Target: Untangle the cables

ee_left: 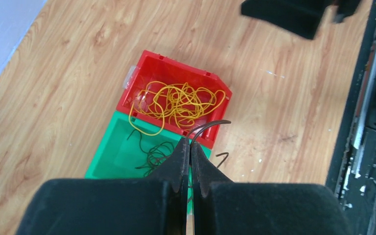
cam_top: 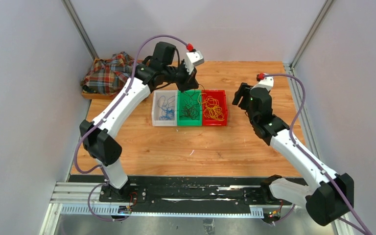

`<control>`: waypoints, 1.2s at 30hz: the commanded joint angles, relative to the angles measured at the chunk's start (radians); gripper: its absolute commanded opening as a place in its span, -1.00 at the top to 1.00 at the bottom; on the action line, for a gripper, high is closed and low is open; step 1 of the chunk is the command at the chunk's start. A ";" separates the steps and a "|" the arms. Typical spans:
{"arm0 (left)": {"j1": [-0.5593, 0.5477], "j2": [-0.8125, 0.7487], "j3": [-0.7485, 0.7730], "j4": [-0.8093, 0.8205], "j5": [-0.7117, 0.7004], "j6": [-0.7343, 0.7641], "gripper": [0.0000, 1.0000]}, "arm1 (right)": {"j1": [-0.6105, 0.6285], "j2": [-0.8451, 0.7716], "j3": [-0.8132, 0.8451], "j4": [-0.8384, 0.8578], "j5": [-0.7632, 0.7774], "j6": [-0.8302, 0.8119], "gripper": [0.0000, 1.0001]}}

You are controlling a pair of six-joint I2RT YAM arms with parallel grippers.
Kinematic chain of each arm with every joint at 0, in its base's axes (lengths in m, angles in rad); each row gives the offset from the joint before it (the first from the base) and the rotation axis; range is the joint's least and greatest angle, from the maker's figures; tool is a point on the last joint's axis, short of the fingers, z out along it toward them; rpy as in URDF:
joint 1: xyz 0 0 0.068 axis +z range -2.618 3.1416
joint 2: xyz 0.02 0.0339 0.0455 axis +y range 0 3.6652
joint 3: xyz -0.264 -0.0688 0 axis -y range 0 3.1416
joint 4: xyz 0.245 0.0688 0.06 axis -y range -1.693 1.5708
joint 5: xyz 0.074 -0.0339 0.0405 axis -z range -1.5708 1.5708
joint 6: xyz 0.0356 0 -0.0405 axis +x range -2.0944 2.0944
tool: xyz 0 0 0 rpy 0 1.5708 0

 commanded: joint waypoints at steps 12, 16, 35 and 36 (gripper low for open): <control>-0.006 0.189 -0.008 0.194 0.018 0.182 0.99 | -0.035 -0.092 -0.032 -0.074 0.066 -0.018 -0.29; -0.005 0.202 -0.019 0.189 0.022 0.274 0.99 | -0.034 -0.092 -0.040 -0.084 0.068 -0.025 -0.27; -0.006 0.230 -0.181 0.180 -0.208 0.713 0.99 | -0.035 -0.086 -0.036 -0.146 0.067 0.001 -0.22; -0.005 0.231 -0.192 0.183 -0.210 0.740 0.99 | -0.035 -0.087 -0.034 -0.150 0.071 0.000 -0.22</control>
